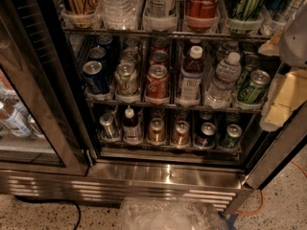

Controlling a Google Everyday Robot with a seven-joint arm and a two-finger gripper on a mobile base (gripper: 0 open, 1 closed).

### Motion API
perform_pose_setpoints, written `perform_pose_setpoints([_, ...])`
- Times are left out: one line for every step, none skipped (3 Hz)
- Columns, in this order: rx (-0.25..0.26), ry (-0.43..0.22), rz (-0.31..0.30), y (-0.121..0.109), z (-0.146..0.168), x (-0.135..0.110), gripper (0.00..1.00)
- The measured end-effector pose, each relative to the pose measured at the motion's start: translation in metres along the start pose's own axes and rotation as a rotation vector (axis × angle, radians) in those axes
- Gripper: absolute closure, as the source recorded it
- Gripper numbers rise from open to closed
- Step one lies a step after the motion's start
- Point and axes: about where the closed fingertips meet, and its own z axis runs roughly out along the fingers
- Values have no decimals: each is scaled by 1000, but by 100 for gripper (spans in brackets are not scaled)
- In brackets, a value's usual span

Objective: Pick pepsi can from middle shelf of fridge

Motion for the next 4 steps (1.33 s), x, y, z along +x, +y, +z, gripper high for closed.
perform_pose_setpoints([9, -8, 3, 0, -1, -4, 0])
perform_pose_setpoints([-4, -107, 60, 11, 2, -31, 0])
perform_pose_setpoints([-50, -288, 235, 31, 17, -74, 0])
perform_pose_setpoints([-118, -443, 366, 54, 26, -118, 0])
